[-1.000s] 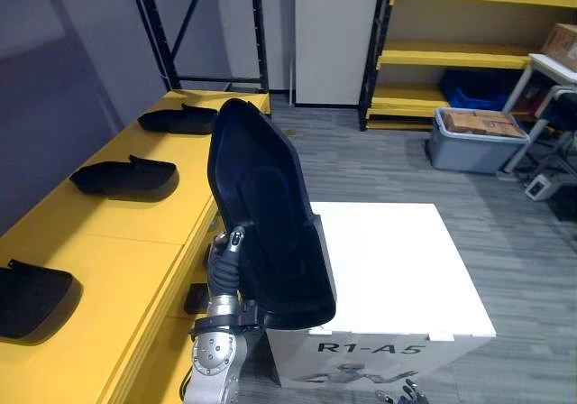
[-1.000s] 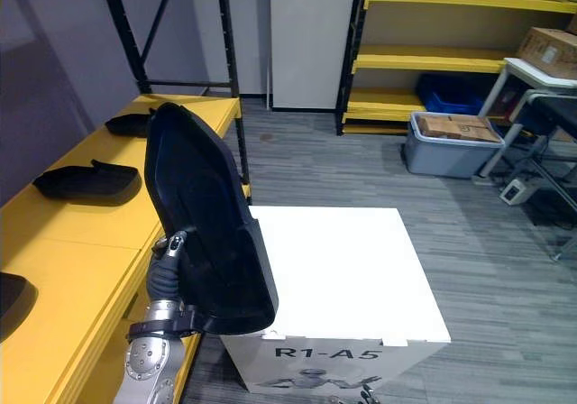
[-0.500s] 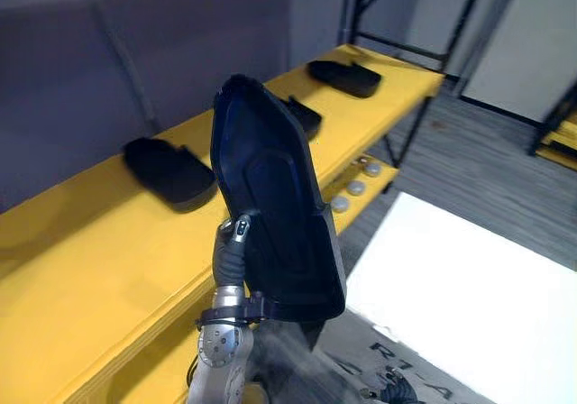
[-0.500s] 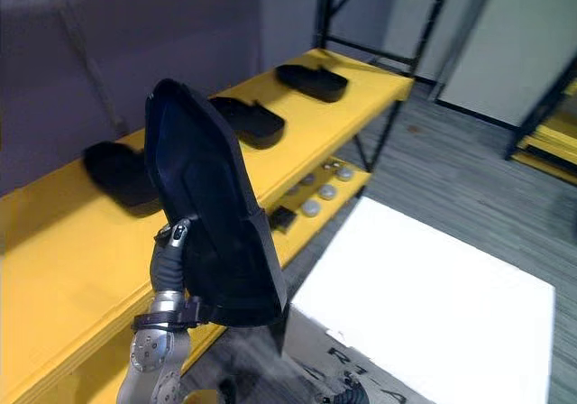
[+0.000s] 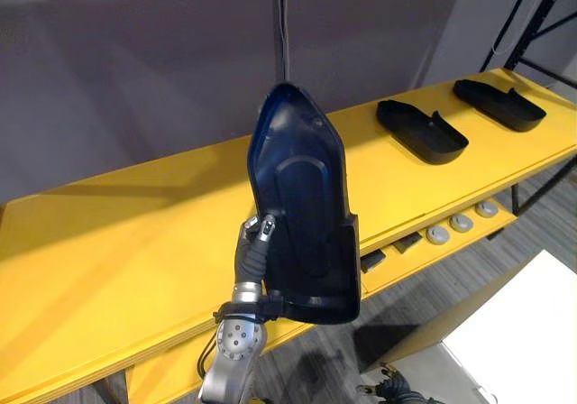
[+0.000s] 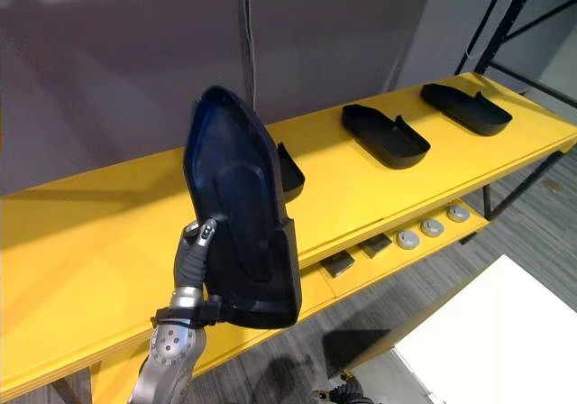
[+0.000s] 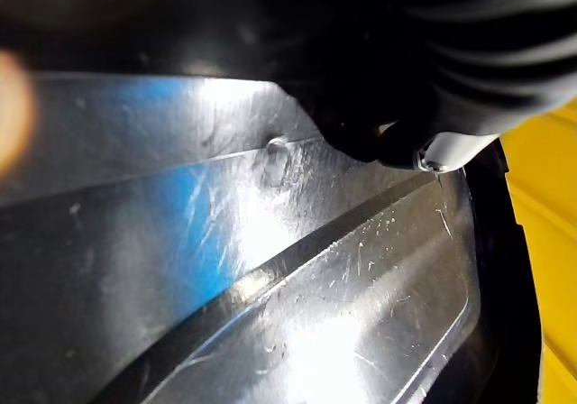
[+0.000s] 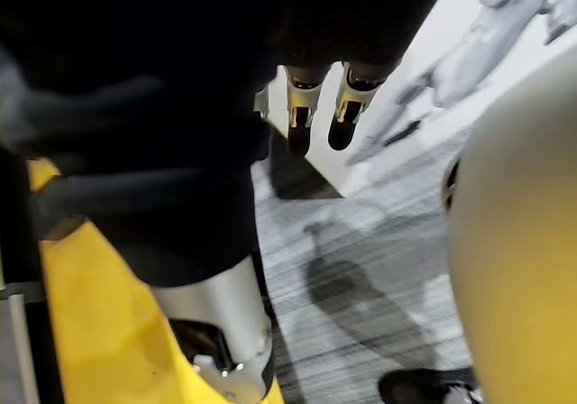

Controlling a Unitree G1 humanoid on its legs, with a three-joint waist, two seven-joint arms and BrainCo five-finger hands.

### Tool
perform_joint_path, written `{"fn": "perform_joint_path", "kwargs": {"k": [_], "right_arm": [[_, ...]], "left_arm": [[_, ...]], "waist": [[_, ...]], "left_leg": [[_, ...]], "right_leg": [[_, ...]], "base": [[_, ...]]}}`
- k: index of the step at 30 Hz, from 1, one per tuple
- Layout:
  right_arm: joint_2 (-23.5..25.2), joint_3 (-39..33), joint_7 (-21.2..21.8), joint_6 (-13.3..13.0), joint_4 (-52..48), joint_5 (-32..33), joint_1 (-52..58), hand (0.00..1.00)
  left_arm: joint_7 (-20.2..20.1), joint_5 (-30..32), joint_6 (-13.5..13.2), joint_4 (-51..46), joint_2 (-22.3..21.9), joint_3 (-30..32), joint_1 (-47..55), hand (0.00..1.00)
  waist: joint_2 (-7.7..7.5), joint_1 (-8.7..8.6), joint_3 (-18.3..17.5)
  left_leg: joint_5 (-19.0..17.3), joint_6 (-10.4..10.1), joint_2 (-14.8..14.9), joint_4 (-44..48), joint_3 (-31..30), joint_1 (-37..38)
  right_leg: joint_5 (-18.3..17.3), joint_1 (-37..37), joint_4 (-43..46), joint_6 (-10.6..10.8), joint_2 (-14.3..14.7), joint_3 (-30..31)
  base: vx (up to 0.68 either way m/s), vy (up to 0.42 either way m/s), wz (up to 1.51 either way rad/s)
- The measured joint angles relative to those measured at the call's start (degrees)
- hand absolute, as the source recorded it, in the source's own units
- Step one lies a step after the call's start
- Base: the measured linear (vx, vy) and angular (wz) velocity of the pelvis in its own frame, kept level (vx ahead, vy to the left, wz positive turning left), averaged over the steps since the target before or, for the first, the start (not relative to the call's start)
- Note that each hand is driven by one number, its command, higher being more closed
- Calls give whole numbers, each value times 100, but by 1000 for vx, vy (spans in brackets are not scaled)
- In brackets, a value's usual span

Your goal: Walk over and take plastic housings, then place them on the shelf

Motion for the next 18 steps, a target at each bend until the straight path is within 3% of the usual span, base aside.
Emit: {"fn": "perform_joint_path", "kwargs": {"k": [1, 2, 3, 5, 6, 7, 9, 12, 18], "right_arm": [[2, 4, 6, -2, -91, 4, 6, 0], [3, 5, 5, -2, -127, 6, 11, 0], [19, -2, 4, -4, -315, 11, 105, 0], [47, 6, -4, 0, -544, 14, 213, 0], [83, 16, -10, -3, -669, 23, 315, 0], [128, 1, -5, -12, -779, 123, 403, 0], [119, 18, 4, -10, -784, 126, 469, 0], [167, 10, 6, -9, -836, 132, 581, 0], [391, 15, 9, -10, -855, 129, 739, 0]], "left_arm": [[33, 44, 8, 0, -12, 78, -1, 100], [82, 63, 10, 0, -19, 150, -2, 100], [239, 80, 12, 1, -31, 370, 2, 100], [313, 77, 16, 2, -44, 501, 15, 100], [374, 76, 17, -11, -50, 562, 36, 100], [390, 76, 26, -15, -133, 628, 90, 100], [406, 77, 39, -73, -275, 630, 250, 100], [368, 75, 43, -153, -279, 673, 313, 100], [342, 76, 81, -153, -279, 720, 415, 100]], "waist": [[8, -38, 31], [6, -55, 34], [-34, -80, 57], [-54, -88, 63], [-169, -89, 18], [-268, -100, 46], [-132, 24, -40], [-146, 125, -117], [-418, 209, -301]], "left_leg": [[-9, 40, -10, -29, -264, -12], [16, 38, -26, -58, -390, -20], [57, -29, -111, -137, -741, 2], [73, -62, -166, -119, -931, 3], [46, -127, -272, -14, -1092, -68], [-26, -226, -346, 160, -1316, -110], [-24, -288, -123, 222, -1395, -172], [26, -398, 74, 105, -1412, -116], [38, -416, 63, -30, -1367, 38]], "right_leg": [[-523, -127, -84, 91, 429, 926], [-694, -214, -128, 99, 628, 1310], [-890, -519, -148, 193, 1106, 2182], [-899, -683, -232, 234, 1289, 2535], [-777, -681, -575, 251, 1299, 2629], [-721, -634, -684, 485, 1213, 2441], [-698, -454, -958, 431, 1360, 2168], [-568, -68, -1450, 309, 1555, 1936], [-447, 336, -1841, 355, 1549, 1701]], "base": [[-20, -92, 85], [-4, -173, 126], [7, -144, 108], [9, -139, 93], [21, -221, 110], [84, -239, 117], [131, -193, 71], [173, -125, 25], [129, 3, 17]]}}
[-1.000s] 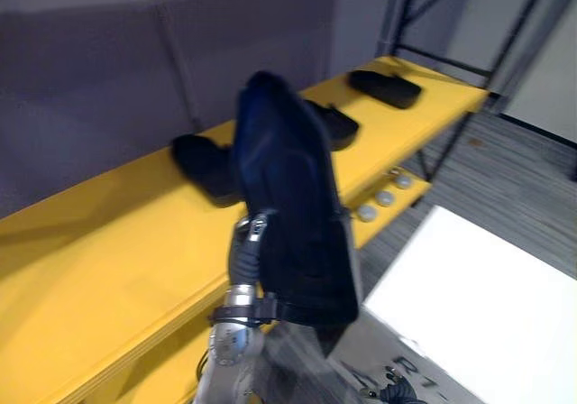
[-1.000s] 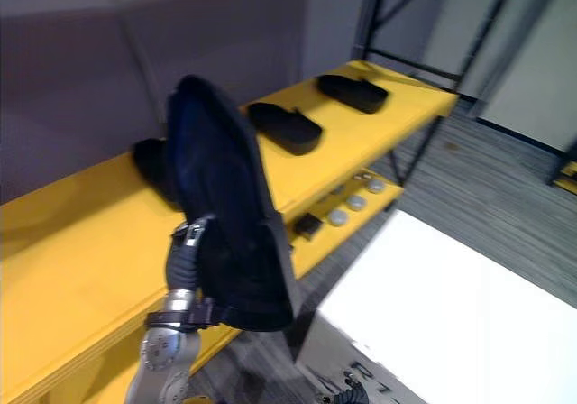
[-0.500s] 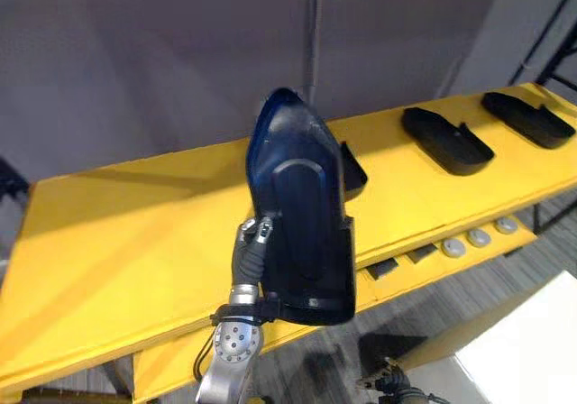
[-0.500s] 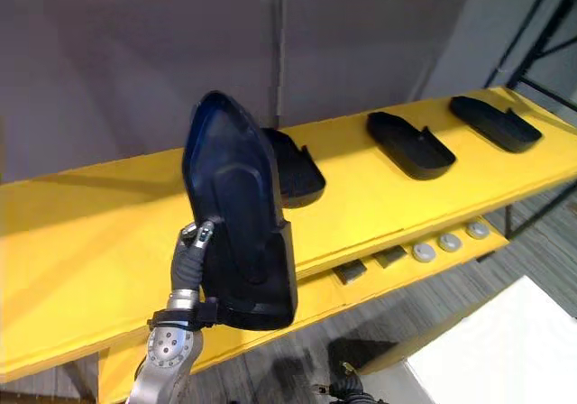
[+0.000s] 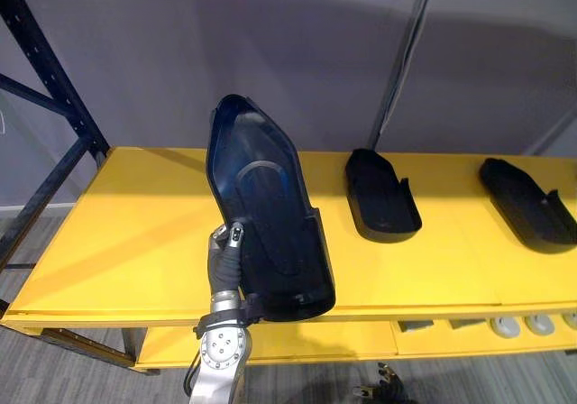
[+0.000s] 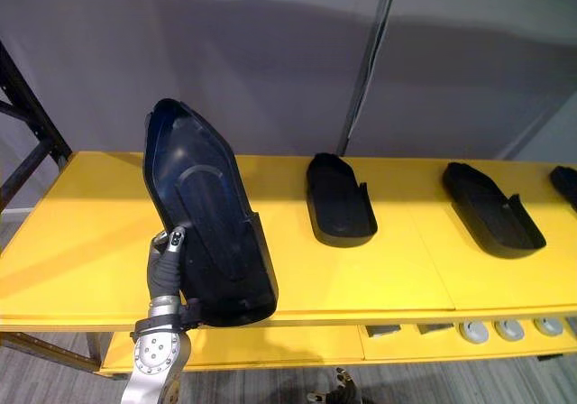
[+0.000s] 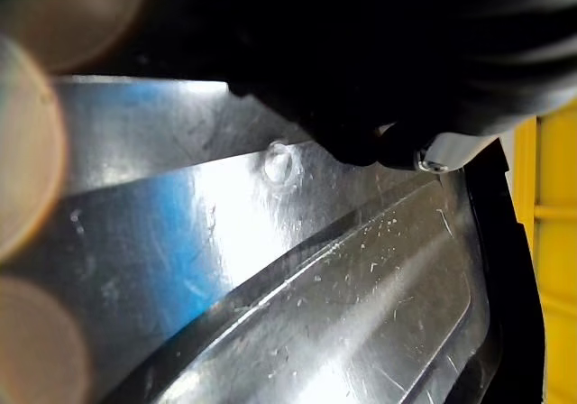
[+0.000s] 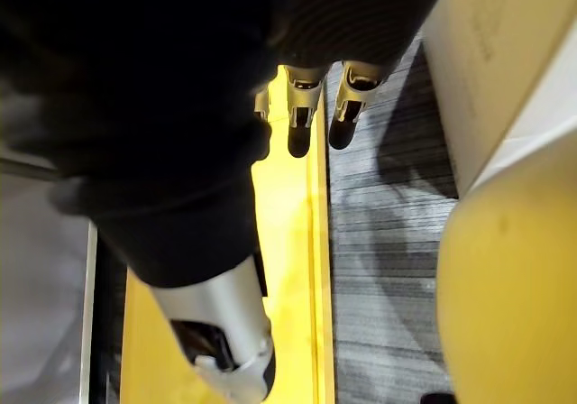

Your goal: Walk over and take plastic housings, then place them on the shelf

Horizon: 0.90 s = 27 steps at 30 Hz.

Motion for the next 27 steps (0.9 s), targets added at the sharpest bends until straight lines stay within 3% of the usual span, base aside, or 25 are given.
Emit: {"fn": "perform_joint_path", "kwargs": {"k": [3, 5, 7, 9, 11, 12, 13, 16, 18, 20, 21, 22, 23, 25, 27], "right_arm": [[39, -7, -6, 0, -17, 0, 3, 0], [51, -1, -19, 0, 4, 0, 8, 0], [-46, -6, -34, 8, 220, -5, -161, 0], [-129, -27, -40, 12, 242, -6, -179, 0], [-214, -120, -39, 12, 258, -7, -193, 0], [-242, -160, -40, 14, 406, -9, -314, 0], [-146, -163, -29, 17, 503, -9, -367, 0], [44, -170, -26, 24, 535, -16, -389, 0], [32, -112, -31, 43, 514, -21, -388, 0], [98, -119, -32, 64, 361, -23, -391, 0], [125, -128, -33, 66, 303, -23, -395, 0], [208, -124, -26, 62, 161, -23, -379, 0], [238, -122, -26, 62, 102, -21, -361, 0], [202, -117, -33, 61, 78, -1, -337, 0], [207, -106, -42, 60, 60, 7, -329, 0]], "left_arm": [[2, -3, 22, -5, -9, 192, 53, 100], [24, -25, 25, -15, -17, 276, 48, 100], [24, -106, 25, 27, -18, 291, 34, 100], [23, -116, 29, 111, -17, 270, 39, 100], [24, -175, 28, 235, -13, 191, 18, 100], [7, -212, 22, 364, -10, 145, -85, 100], [5, -223, 24, 489, 19, 146, -231, 100], [13, -225, 46, 650, 102, 121, -346, 100], [5, -225, 43, 646, 122, 1, -403, 100], [-38, -224, 45, 639, 121, -185, -393, 100], [-62, -224, 45, 640, 117, -229, -382, 100], [-118, -222, 56, 678, 108, -269, -371, 100], [-146, -218, 84, 692, 68, -338, -347, 100], [-175, -214, 87, 670, 13, -485, -341, 100], [-252, -200, 88, 629, 22, -573, -353, 100]], "waist": [[-67, 11, 63], [-124, 110, 128], [-75, 90, 174], [-116, 26, 193], [85, -110, 78], [71, -222, 27], [-98, -229, 72], [-134, -172, 68], [-128, -128, 72], [-140, -31, 56], [-100, -34, 85], [-122, -83, 95], [-146, -169, 85], [-114, -164, 38], [-115, -172, 15]], "left_leg": [[0, 0, -43, 241, 49, -144], [-201, 78, 100, 515, 534, -329], [-417, 188, 907, 1326, 1294, -669], [-379, 183, 1341, 1337, 1348, -677], [234, 47, 1594, 807, 1096, -573], [-4, -698, 1291, 511, 943, -485], [16, -657, 1076, 482, 954, -512], [-88, -483, 924, 684, 950, -611], [-210, -377, 884, 871, 1005, -643], [-320, -221, 834, 942, 1300, -589], [-340, -179, 809, 877, 1393, -541], [-326, -115, 749, 833, 1464, -449], [-304, -59, 635, 773, 1479, -343], [-337, 28, 423, 729, 1581, -292], [-310, 15, 325, 720, 1578, -338]], "right_leg": [[18, 60, 5, 21, -79, -209], [37, 38, 16, -3, -132, -247], [34, 5, 31, -9, -183, -322], [32, -9, 41, -5, -415, -327], [49, -28, 15, 226, -553, -331], [156, -33, -108, 505, -800, -337], [339, -49, -184, 520, -994, -333], [1043, -57, -293, 566, -1118, -329], [1278, -152, -175, 428, -1168, -294], [1459, -488, 218, 149, -1230, -118], [1292, -605, 426, 205, -1243, -43], [595, -873, 1277, 537, -963, 486], [-40, -958, 1821, 607, -595, 771], [-560, -936, 1892, 433, -419, 779], [-802, -769, 1402, 337, -457, 900]], "base": [[35, 66, 33], [-30, 57, 15], [-11, 81, 11], [30, 221, 0], [44, 476, 10], [50, 548, 19], [35, 619, 19], [-15, 348, 6], [-37, 280, -11], [-74, 261, -52], [-112, 203, -47], [-118, 98, -20], [-138, 40, -11], [-89, -31, -10], [-51, -52, -3]]}}
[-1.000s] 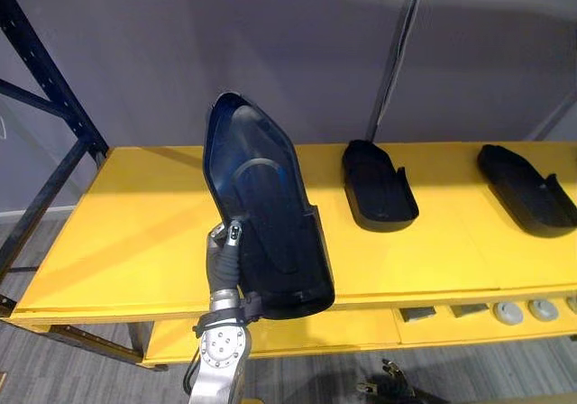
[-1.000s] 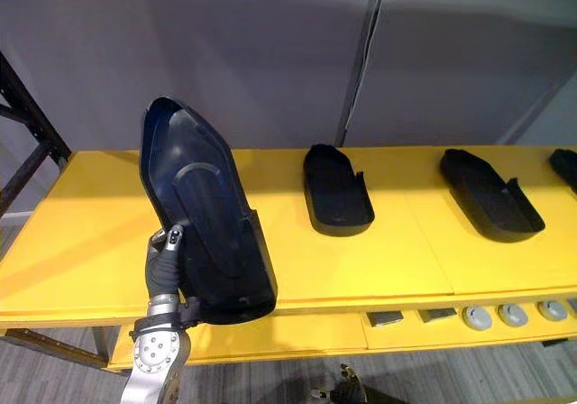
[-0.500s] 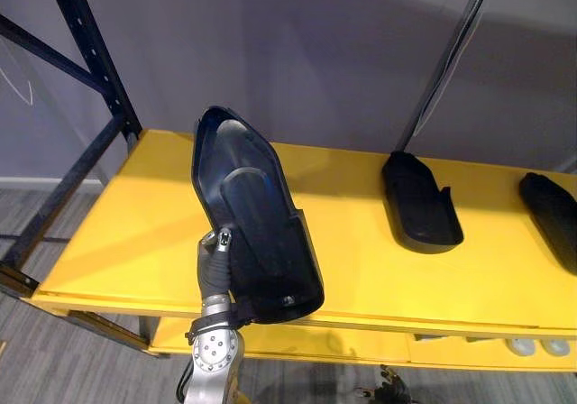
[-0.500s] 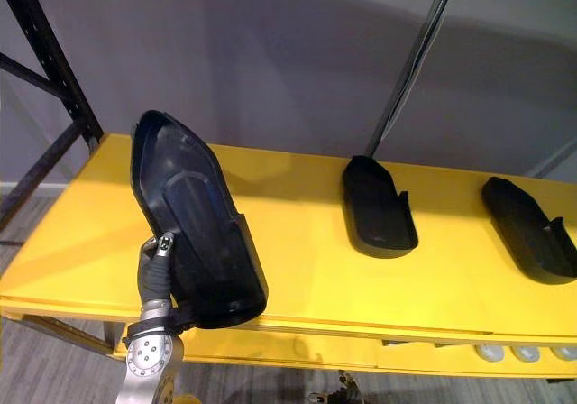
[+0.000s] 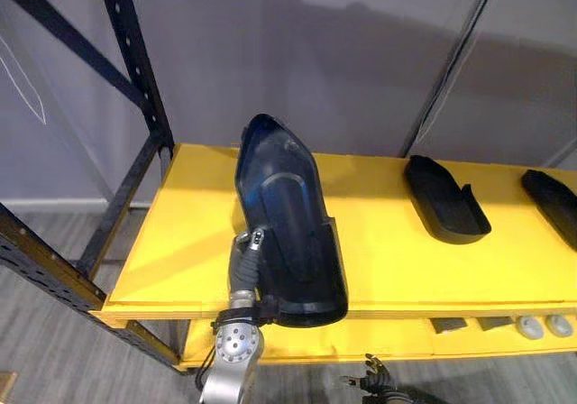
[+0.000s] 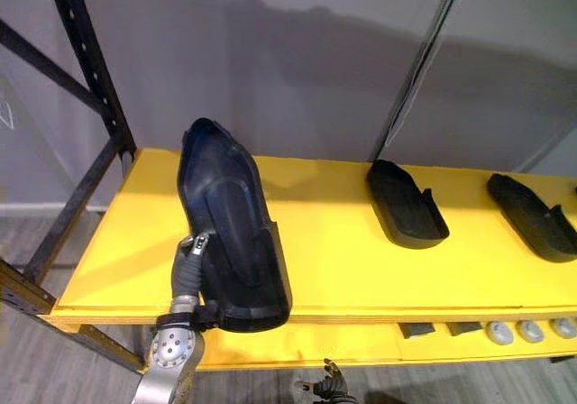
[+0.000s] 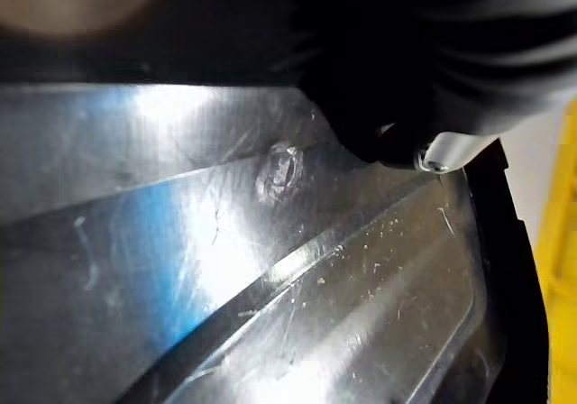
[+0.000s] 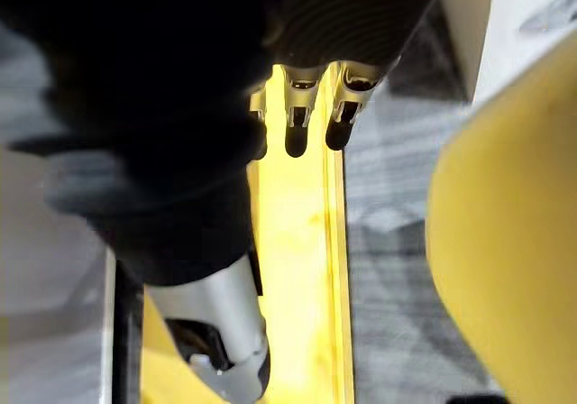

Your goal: Walk over and take plastic housings, then place them on the shelf

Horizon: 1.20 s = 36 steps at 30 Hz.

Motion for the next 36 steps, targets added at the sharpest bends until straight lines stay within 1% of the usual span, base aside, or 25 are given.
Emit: {"fn": "perform_joint_path", "kwargs": {"k": [1, 3, 4, 6, 9, 11, 12, 13, 15, 17, 21, 23, 25, 26, 27, 28, 29, 30, 33, 35, 36], "right_arm": [[-27, -5, -4, -2, -42, 3, 13, 0], [-33, -18, -31, -1, -67, 81, 99, 0], [-56, -22, -46, 0, -68, 99, 168, 0], [-61, -26, -84, 0, -63, 99, 187, 0], [-59, -35, -86, 4, -40, 99, 206, 0], [-28, -126, -83, 4, -34, 98, 250, 0], [-24, -151, -84, 5, -31, 99, 259, 0], [-26, -153, -83, 4, -23, 98, 272, 0], [-30, -153, -83, 4, -13, 98, 310, 0], [-63, -142, -76, 4, 18, 96, 361, 0], [-79, -136, -57, 4, 85, 95, 368, 0], [-95, -136, -14, 5, 171, 94, 365, 0], [-106, -133, 32, 7, 202, 94, 356, 0], [-130, -125, 54, 11, 245, 93, 330, 0], [-145, -125, 64, 16, 260, 92, 321, 0], [-174, -126, 95, 20, 294, 93, 274, 0], [-189, -126, 111, 23, 316, 92, 233, 0], [-232, -134, 149, 39, 357, 94, 179, 0], [-274, -141, 165, 40, 357, 94, 156, 0], [-278, -140, 182, 41, 373, 93, 151, 0], [-277, -140, 184, 40, 409, 93, 126, 0]], "left_arm": [[-31, 3, 36, 18, 6, -38, 10, 100], [-112, 14, 71, 17, 12, -62, 6, 100], [-120, 28, 71, -12, 14, -62, 11, 100], [-115, 50, 71, -104, 3, 53, 11, 100], [-106, 50, 74, -134, -7, 154, 36, 100], [-102, 63, 79, -146, -11, 206, 50, 100], [-102, 77, 79, -164, -14, 232, 51, 100], [-93, 116, 79, -221, -20, 300, 49, 100], [-82, 120, 92, -226, -24, 369, 49, 100], [-42, 283, 184, -225, -20, 548, 45, 100], [122, 446, 332, -151, 27, 948, -86, 100], [180, 465, 461, 124, 101, 1166, -410, 100], [255, 539, 536, 387, 170, 1356, -639, 100], [299, 548, 561, 673, 240, 1488, -785, 100], [309, 548, 598, 829, 279, 1547, -861, 100], [317, 547, 671, 1136, 352, 1688, -998, 100], [320, 547, 707, 1264, 383, 1767, -1040, 100], [347, 544, 827, 1638, 438, 1978, -1127, 100], [368, 443, 885, 1964, 461, 2130, -1257, 100], [392, 438, 906, 2362, 566, 2158, -1487, 100], [393, 440, 943, 2690, 639, 2248, -1626, 100]], "waist": [[52, -6, 17], [18, -8, -8], [19, 21, -53], [53, 10, -110], [51, 5, -113], [53, 0, -130], [50, 0, -143], [52, 0, -153], [59, 2, -178], [86, 10, -241], [118, 5, -315], [119, 1, -368], [132, -5, -400], [148, -17, -417], [160, -28, -426], [175, -75, -425], [178, -116, -427], [240, -184, -418], [306, -211, -406], [309, -208, -408], [304, -233, -410]], "left_leg": [[64, -35, 8, -36, -59, 3], [151, -133, 82, -86, -149, 35], [172, -167, 152, -98, -157, 53], [185, -187, 249, -150, -89, 51], [198, -188, 290, -291, 36, 183], [198, -187, 278, -369, 127, 311], [198, -186, 277, -399, 154, 333], [204, -177, 276, -486, 191, 397], [224, -146, 284, -549, 203, 433], [268, -105, 262, -682, 233, 488], [381, -90, 225, -867, 312, 582], [490, -92, 161, -1017, 303, 601], [597, -85, 110, -1174, 310, 633], [769, -87, 37, -1428, 337, 735], [865, -93, -4, -1575, 338, 781], [1046, -85, -90, -1882, 338, 864], [1130, -90, -121, -2019, 332, 897], [1358, -105, -191, -2461, 326, 1053], [1446, -127, -225, -2613, 269, 1117], [1451, -123, -254, -2613, 205, 1113], [1453, -119, -274, -2613, 194, 1108]], "right_leg": [[-1, 58, -141, -47, 55, -34], [36, 193, -255, -104, 136, -160], [69, 248, -355, -153, 193, -179], [218, 275, -590, -180, 314, -128], [478, 442, -913, -133, 370, 5], [618, 561, -1089, -124, 357, 34], [665, 566, -1127, -137, 354, 37], [794, 604, -1237, -124, 358, 37], [894, 638, -1322, -143, 361, 35], [1041, 639, -1446, -167, 362, 37], [1163, 648, -1556, -206, 358, 45], [1211, 645, -1629, -225, 352, 47], [1229, 643, -1694, -249, 331, 44], [1246, 647, -1757, -275, 309, 40], [1259, 647, -1805, -289, 300, 38], [1264, 636, -1881, -284, 275, 28], [1267, 624, -1908, -279, 270, 24], [1305, 619, -1998, -226, 279, 21], [1306, 617, -2022, -228, 289, 31], [1296, 627, -2037, -245, 280, 44], [1298, 630, -2059, -248, 269, 53]], "base": [[-45, -117, 18], [0, -110, 20], [37, -62, 2], [64, -50, -17], [101, 33, -26], [50, 76, -25], [35, 88, -22], [21, 88, -15], [-1, 69, -5], [-53, 51, -3], [-72, 16, -11], [-95, -8, 1], [-107, -21, -3], [-105, -27, -4], [-102, -21, -2], [-87, -15, 2], [-137, -12, -1], [-122, -2, -4], [-125, 16, -2], [-61, 25, 2], [-41, 24, 0]]}}
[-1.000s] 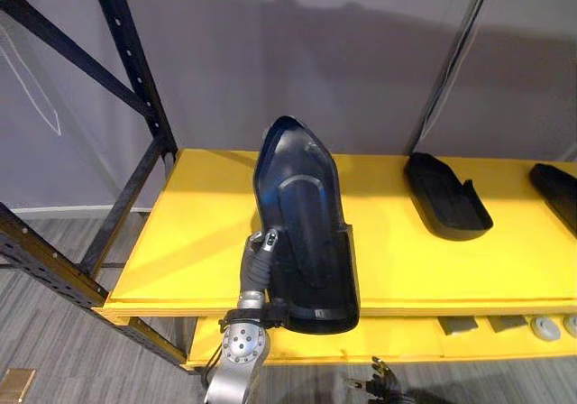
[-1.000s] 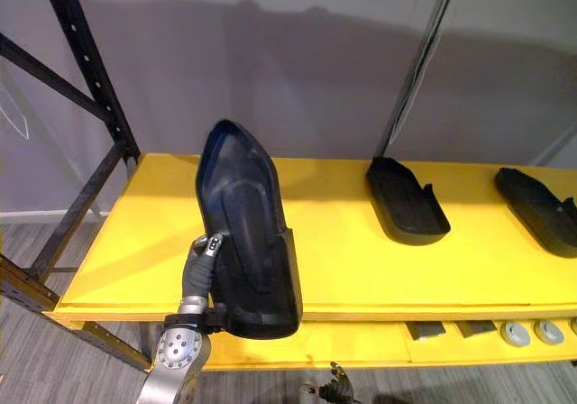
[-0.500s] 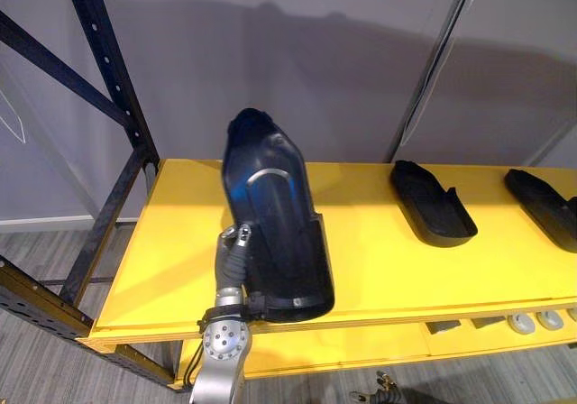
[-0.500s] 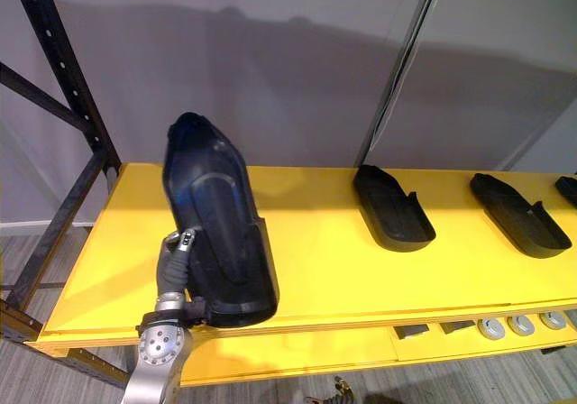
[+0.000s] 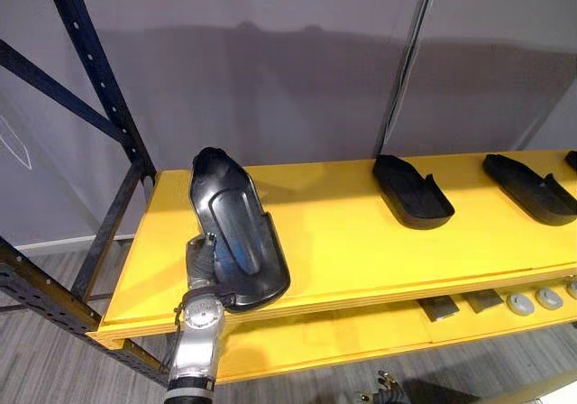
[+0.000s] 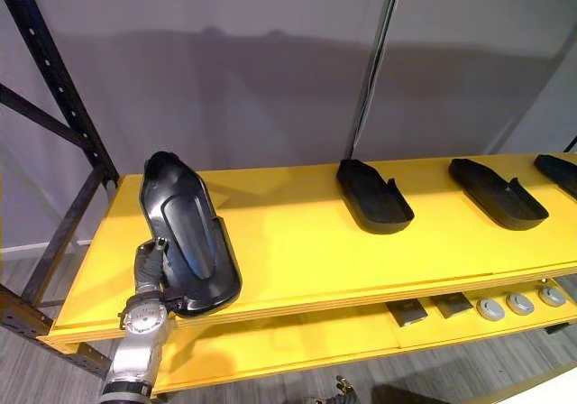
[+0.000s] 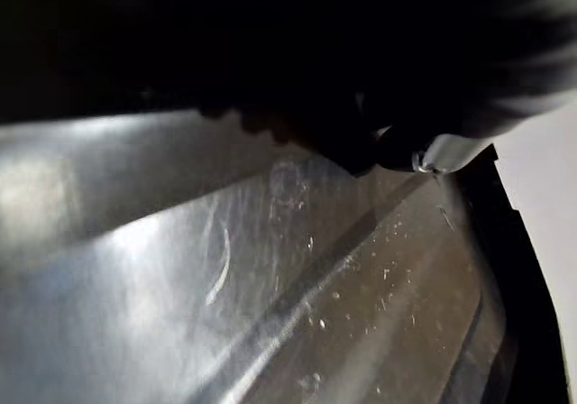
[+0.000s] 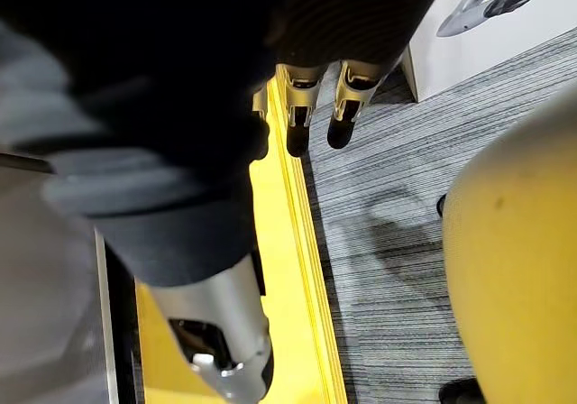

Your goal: Walk over and take plastic housings, then place them on the shelf

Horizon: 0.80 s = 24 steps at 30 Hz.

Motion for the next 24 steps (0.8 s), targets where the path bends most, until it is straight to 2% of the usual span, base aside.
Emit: {"fn": "perform_joint_path", "kwargs": {"k": [5, 10, 13, 18, 23, 24], "right_arm": [[-8, -13, 7, 0, 187, -23, -129, 0], [-14, -14, 47, -1, 301, -115, -211, 0], [-15, -4, 71, -10, 320, -118, -247, 0], [-38, 4, 74, -16, 445, -123, -374, 0], [-36, 11, 82, -38, 442, -123, -395, 0], [-39, 11, 83, -40, 443, -123, -399, 0]], "left_arm": [[19, 4, 91, 548, 192, 363, -355, 100], [11, 9, 104, 1090, 566, 455, -822, 100], [0, 10, 91, 1498, 723, 468, -1160, 100], [-33, 13, 78, 1817, 880, 459, -1525, 100], [-137, 2, 71, 1995, 1110, 322, -1804, 100], [-202, -2, 73, 2096, 1183, 260, -1882, 0]], "waist": [[-25, -57, 7], [-47, -60, 21], [-62, -121, 42], [-139, -237, 109], [-250, -263, 201], [-255, -282, 205]], "left_leg": [[14, 26, -32, 21, -5, -7], [5, 15, -37, 25, -254, -8], [0, 12, -35, 25, -334, -10], [-74, 29, -34, 25, -370, -9], [-110, 20, -43, 25, -307, 0], [-110, 20, -43, 25, -307, -1]], "right_leg": [[12, 2, -60, 14, -15, 55], [65, 17, -219, 7, -4, 135], [91, 25, -251, -25, 0, 147], [134, 50, -343, -35, 2, 158], [175, -2, -368, -11, 0, 283], [178, -2, -374, -7, 0, 284]], "base": [[6, 3, -2], [34, -7, -10], [18, -10, -4], [-13, 5, -2], [-38, 11, -11], [0, 0, 0]]}}
